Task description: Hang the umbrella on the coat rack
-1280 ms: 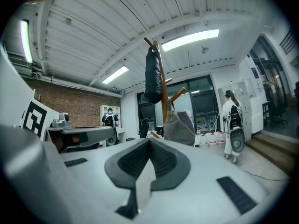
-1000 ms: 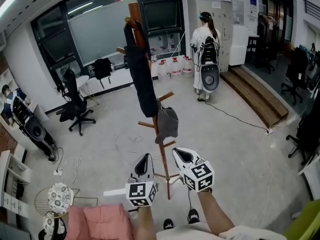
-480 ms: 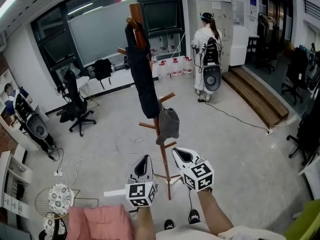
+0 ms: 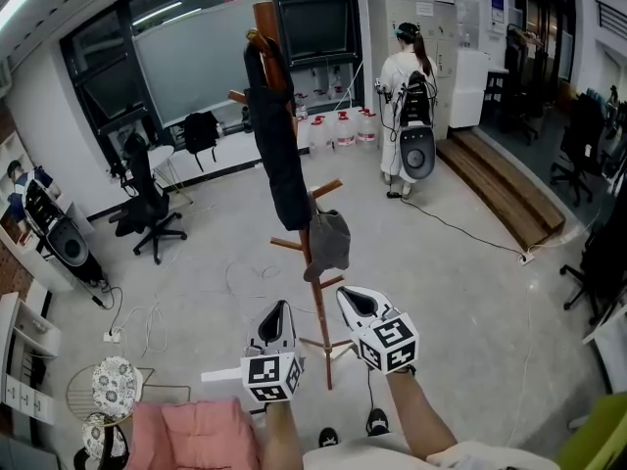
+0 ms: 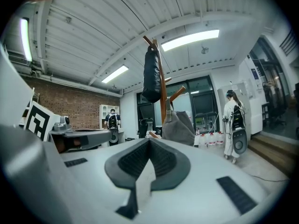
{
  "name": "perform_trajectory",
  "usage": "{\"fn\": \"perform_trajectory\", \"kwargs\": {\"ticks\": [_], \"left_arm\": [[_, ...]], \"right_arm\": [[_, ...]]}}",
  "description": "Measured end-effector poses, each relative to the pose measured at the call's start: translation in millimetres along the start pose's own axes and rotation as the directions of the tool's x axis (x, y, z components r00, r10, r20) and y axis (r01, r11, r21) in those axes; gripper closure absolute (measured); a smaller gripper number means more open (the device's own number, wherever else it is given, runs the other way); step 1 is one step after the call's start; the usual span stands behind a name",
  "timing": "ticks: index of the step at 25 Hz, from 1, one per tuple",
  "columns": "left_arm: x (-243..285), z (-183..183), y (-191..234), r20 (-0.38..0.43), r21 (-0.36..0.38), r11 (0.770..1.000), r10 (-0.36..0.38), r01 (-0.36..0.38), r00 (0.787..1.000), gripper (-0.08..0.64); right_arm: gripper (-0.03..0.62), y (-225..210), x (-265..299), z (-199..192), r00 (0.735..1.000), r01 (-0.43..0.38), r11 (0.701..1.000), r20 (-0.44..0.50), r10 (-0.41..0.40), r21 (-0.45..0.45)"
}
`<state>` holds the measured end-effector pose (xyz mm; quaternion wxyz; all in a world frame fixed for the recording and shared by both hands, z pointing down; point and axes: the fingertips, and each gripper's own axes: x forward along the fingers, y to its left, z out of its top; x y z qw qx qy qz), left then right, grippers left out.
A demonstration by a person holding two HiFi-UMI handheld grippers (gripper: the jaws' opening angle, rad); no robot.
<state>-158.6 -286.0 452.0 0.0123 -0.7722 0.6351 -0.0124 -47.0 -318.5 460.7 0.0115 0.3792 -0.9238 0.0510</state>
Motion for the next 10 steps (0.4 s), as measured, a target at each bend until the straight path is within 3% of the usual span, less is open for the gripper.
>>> {"fn": "perform_trajectory", "kwargs": {"ticks": [10], "left_arm": [[-0.3,1.7,-1.0,-0.001,0.007,1.0,-0.005,0.005,1.0,0.552]], "right_arm": [[0.589,-0.9,-3.0,2.6,1.0,0.005,1.0,0.006,-0.005,-0.007]]}}
